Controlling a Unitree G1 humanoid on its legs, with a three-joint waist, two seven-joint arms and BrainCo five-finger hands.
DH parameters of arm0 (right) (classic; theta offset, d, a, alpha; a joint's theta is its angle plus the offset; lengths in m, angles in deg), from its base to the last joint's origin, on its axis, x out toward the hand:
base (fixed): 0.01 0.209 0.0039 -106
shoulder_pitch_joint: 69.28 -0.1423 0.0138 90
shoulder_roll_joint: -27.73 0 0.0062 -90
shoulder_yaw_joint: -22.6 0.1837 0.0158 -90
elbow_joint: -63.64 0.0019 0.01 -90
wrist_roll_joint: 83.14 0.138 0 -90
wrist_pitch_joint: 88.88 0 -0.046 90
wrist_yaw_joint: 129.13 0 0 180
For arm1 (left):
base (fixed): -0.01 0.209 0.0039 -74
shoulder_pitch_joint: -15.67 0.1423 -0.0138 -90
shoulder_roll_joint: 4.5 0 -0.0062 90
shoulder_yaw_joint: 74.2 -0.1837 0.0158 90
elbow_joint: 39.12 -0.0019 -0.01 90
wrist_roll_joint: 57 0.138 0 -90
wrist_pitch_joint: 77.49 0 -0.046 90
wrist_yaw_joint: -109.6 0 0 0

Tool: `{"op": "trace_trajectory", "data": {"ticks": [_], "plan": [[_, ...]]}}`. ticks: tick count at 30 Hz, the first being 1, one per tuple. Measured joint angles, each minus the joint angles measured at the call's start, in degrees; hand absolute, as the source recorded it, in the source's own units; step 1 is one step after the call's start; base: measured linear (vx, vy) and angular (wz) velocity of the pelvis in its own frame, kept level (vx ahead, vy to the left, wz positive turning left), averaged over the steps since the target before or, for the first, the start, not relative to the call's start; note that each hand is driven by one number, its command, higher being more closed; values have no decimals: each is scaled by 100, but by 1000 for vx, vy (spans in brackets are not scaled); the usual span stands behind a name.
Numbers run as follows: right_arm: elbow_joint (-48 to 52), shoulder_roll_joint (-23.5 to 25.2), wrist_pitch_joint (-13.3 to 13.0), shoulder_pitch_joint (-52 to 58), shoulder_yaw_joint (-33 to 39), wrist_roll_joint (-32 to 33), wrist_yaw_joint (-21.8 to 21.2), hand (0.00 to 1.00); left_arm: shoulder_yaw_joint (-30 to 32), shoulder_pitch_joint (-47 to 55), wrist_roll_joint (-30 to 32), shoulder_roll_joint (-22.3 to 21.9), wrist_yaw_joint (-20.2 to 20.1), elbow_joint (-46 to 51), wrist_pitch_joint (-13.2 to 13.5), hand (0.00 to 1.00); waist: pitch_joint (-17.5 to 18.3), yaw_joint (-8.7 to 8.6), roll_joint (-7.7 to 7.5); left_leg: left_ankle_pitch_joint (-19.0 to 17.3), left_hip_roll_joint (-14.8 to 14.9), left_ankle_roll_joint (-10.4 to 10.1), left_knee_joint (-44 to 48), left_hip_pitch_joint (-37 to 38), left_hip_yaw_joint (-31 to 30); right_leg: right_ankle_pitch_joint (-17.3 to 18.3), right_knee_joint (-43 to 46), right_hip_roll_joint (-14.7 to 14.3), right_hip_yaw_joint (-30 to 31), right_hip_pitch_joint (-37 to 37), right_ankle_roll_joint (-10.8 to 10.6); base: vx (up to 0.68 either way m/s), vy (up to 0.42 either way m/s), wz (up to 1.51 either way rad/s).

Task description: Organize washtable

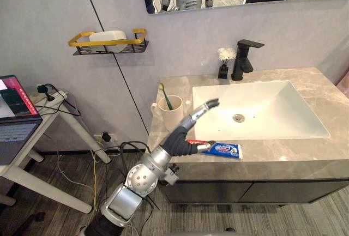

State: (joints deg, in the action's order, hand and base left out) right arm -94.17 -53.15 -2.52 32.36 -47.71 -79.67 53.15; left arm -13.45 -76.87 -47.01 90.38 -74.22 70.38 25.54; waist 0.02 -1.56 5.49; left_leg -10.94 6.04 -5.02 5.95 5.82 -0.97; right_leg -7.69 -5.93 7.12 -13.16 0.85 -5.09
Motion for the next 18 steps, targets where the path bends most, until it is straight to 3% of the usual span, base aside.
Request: {"op": "trace_trajectory", "data": {"ticks": [6, 18], "plan": [[67, -34, -33, -56, -155, 51, -4, 0, -68, -4, 891, 41, -85, -471, -25, 0, -145, -85, -1, 4, 2, 7, -69, 22, -4, 13, -1, -2, -10, -9, -33, 5, 2, 0], [189, -37, -115, -118, -230, 111, -13, 0, -211, -22, 1797, 209, -83, -1111, -84, 0, -430, -151, 0, 4, 4, 13, -182, 89, 24, 23, -4, -8, -48, -31, -49, 25, 10, -1]]}}
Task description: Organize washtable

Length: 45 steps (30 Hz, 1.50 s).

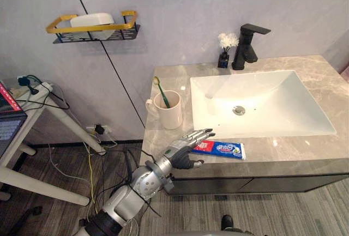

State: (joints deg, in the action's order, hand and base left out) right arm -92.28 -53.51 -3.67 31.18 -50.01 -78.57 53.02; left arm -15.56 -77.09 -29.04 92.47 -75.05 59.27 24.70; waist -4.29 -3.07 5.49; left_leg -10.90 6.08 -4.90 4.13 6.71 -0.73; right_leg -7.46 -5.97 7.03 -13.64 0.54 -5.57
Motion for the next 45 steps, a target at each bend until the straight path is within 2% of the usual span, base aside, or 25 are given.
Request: {"op": "trace_trajectory", "data": {"ticks": [8, 14, 15, 23, 24, 26, 27, 32, 37, 41, 45], "plan": [[125, -3, -35, 1, -51, 7, 1, 0, 70, 9, 186, -31, 10, -20, -73, 0, -88, -10, 12, -4, 0, 5, -9, -16, -7, 8, -1, 1, -12, -19, -2, 0, 0, 0], [226, -2, -45, 4, -176, 57, 6, 0, 344, 42, 326, -238, 129, -260, -129, 0, -89, -96, 21, -4, 2, 4, 1, -83, 12, 7, -1, -4, 13, -93, -2, -3, -1, -1], [226, -2, -48, 4, -176, 59, 6, 0, 350, 41, 333, -247, 133, -265, -132, 100, -90, -98, 22, -4, 3, 4, 1, -83, 16, 7, -1, -6, 23, -96, -2, 1, 0, -3], [453, -7, -61, 20, -432, 58, 14, 0, 609, -82, 460, -365, 303, -361, -139, 100, -108, -114, 12, -18, 7, -4, 4, -186, 114, 3, 0, -23, 138, -259, -1, -3, 1, -6], [484, -8, -99, 18, -452, 59, 14, 0, 621, -111, 508, -375, 386, -372, -88, 100, -122, -117, 56, -18, 5, -4, 10, -220, 116, 2, 0, -23, 148, -289, 0, 0, 0, 0], [519, -33, -136, 20, -526, 111, 14, 0, 622, -138, 611, -380, 506, -385, -17, 100, -165, -129, 28, -18, 6, -4, 9, -288, 126, 2, 1, -28, 179, -369, 0, 4, -4, -5], [605, -50, -140, 19, -598, 171, 13, 0, 623, -195, 659, -386, 586, -381, 32, 100, -161, -123, 98, -18, 6, -4, 8, -320, 142, 1, 1, -29, 199, -411, 0, 4, -5, -9], [683, -70, -169, 17, -659, 184, 13, 0, 703, -219, 781, -391, 669, -367, 194, 100, -183, -127, 127, -33, 8, -28, 1, -375, 171, 0, 5, -49, 284, -526, -2, 22, -3, -10], [713, -54, -218, 19, -675, 184, 29, 0, 731, -162, 1039, -476, 930, -381, 213, 100, -219, -159, 106, -35, 2, -31, 29, -283, 172, 0, 22, -48, 304, -472, -1, 23, -1, -3], [734, -50, -286, 20, -710, 276, 34, 0, 808, -49, 1082, -482, 1097, -401, 200, 100, -228, -240, 105, -35, -1, -31, 57, -218, 172, 0, 3, -48, 312, -409, -1, -33, -12, -1], [876, -48, -361, 89, -787, 440, 35, 0, 839, 56, 1110, -503, 1244, -464, 195, 100, -235, -245, 102, -82, 7, -11, 69, -170, 181, 0, -2, -57, 342, -332, 0, -79, -16, -3]]}}
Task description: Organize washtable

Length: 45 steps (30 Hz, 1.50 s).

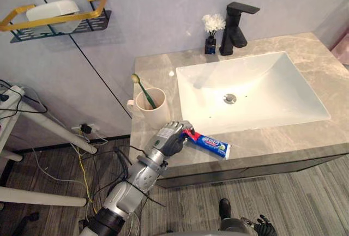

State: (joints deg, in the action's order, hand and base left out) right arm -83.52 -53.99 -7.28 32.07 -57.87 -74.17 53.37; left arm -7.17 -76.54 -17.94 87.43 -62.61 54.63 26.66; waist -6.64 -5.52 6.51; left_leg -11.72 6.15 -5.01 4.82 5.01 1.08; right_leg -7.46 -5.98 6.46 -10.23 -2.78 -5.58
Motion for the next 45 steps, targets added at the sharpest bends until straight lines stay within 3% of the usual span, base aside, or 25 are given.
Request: {"op": "trace_trajectory", "data": {"ticks": [6, 12, 17, 19, 23, 27, 33, 39, 44, 45], "plan": [[191, 2, -9, 116, -101, 213, 5, 0, 0, 152, -13, -37, 126, 12, -20, 100, -16, 9, -23, -71, 55, -9, 4, 156, 87, -9, -1, -61, 94, 88, 6, -33, -14, -9], [1000, -37, -33, 422, -415, 534, -143, 0, -26, 144, -69, -96, 128, 28, -24, 100, -12, 0, -27, -97, 135, -53, -4, 315, 315, -29, 4, -178, 310, 69, 29, 33, -9, -20], [2157, -195, -44, 880, -1045, 1477, -829, 0, -142, 36, -137, -132, 127, 50, -43, 100, 1, 6, -64, -95, 66, -48, 15, 382, 502, -83, 27, -171, 600, 29, 16, -20, 5, -29], [2992, -164, -14, 1230, -1318, 2068, -1351, 0, -279, -109, -195, -160, 117, 195, -48, 100, 24, 77, -138, -89, 8, -41, 16, 347, 629, -166, 28, -157, 772, -145, 6, -34, -4, -33], [4093, -169, 40, 1888, -1349, 3298, -2159, 0, -505, -315, -242, -329, 33, 399, -44, 100, 73, 120, -248, -66, -116, -3, 21, 292, 807, -286, 30, -91, 1042, -293, -15, -87, -4, -32], [4683, -148, 258, 2390, -1208, 3875, -2596, 0, -548, -394, -372, -390, -168, 741, -19, 100, 123, 127, -408, -145, -132, 117, 42, 334, 987, -356, 27, -134, 1208, -363, -17, -99, -32, -25], [5725, -183, 386, 2960, -732, 4002, -2878, 0, -558, -431, -782, -615, -410, 1069, -10, 100, 231, 128, -442, -246, -189, 164, 173, 303, 1205, -383, 30, -133, 1422, -465, -16, -85, -35, -24], [7057, -165, 376, 2904, 12, 3995, -2871, 0, -351, -778, -1128, -722, -419, 1409, -8, 100, 262, 150, -402, -265, -262, 170, 199, 431, 1475, -545, 32, -150, 1726, -499, -64, -14, -15, -24], [8029, -160, 141, 2420, 646, 3677, -2639, 0, -26, -783, -1383, -841, -417, 1457, -21, 100, 302, 172, -465, -332, -328, 206, 229, 543, 1651, -562, 33, -148, 1929, -469, -82, -31, -12, -20], [8154, -164, -20, 2221, 720, 3405, -2484, 0, 0, -782, -1526, -852, -458, 1457, -24, 100, 358, 180, -478, -349, -336, 214, 233, 544, 1663, -564, 33, -144, 1947, -466, -86, -20, -12, -6]]}}
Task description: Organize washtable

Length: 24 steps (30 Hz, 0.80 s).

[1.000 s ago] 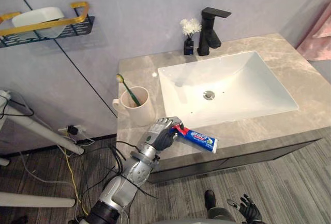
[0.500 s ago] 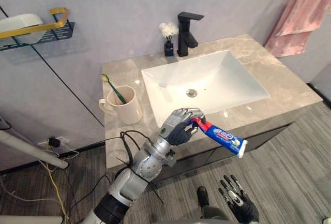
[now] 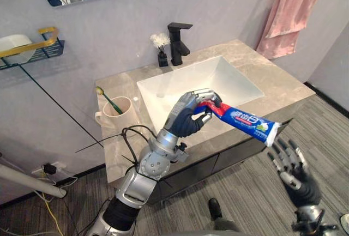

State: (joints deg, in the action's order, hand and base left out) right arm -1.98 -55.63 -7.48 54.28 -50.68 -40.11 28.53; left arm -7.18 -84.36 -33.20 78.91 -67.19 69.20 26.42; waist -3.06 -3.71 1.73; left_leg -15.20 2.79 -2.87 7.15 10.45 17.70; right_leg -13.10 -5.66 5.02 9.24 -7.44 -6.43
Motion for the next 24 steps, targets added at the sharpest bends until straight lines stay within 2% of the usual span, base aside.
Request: {"op": "trace_trajectory", "data": {"ticks": [4, 7, 12, 18, 24], "plan": [[423, -34, -248, -660, 21, -785, 549, 0, 24, -1, -845, -39, -84, 0, -37, 100, 82, 134, -46, -50, -3, 15, 91, -1, 9, -5, 0, 11, 19, 30, -9, -12, -18, -2], [710, -298, -427, -1233, -351, -1248, 768, 0, 80, -1, -1563, -59, -128, -1, -137, 100, 89, 204, -53, -51, -11, 17, 104, -8, -34, -5, 0, 37, -19, 53, -15, -14, -29, 6], [875, -539, -511, -2003, -832, -2129, 1119, 0, 69, -22, -2478, -263, -212, -70, -285, 100, 163, 308, -53, -48, -1, 20, 182, -141, -308, 9, -1, 126, -294, 106, -35, 1, -40, 28], [859, -627, -580, -2600, -1331, -2584, 1378, 0, -138, -291, -3038, -248, -202, -396, -474, 100, 255, 438, -147, -40, -2, 30, 290, -279, -671, 6, 0, 228, -652, 208, -48, 2, -33, 30], [666, -377, -602, -2976, -2132, -2796, 1662, 0, -436, -476, -3049, -255, -179, -666, -473, 100, 297, 464, -185, -2, -42, 75, 337, -395, -943, 22, -1, 338, -918, 270, -51, -16, -30, 26]]}}
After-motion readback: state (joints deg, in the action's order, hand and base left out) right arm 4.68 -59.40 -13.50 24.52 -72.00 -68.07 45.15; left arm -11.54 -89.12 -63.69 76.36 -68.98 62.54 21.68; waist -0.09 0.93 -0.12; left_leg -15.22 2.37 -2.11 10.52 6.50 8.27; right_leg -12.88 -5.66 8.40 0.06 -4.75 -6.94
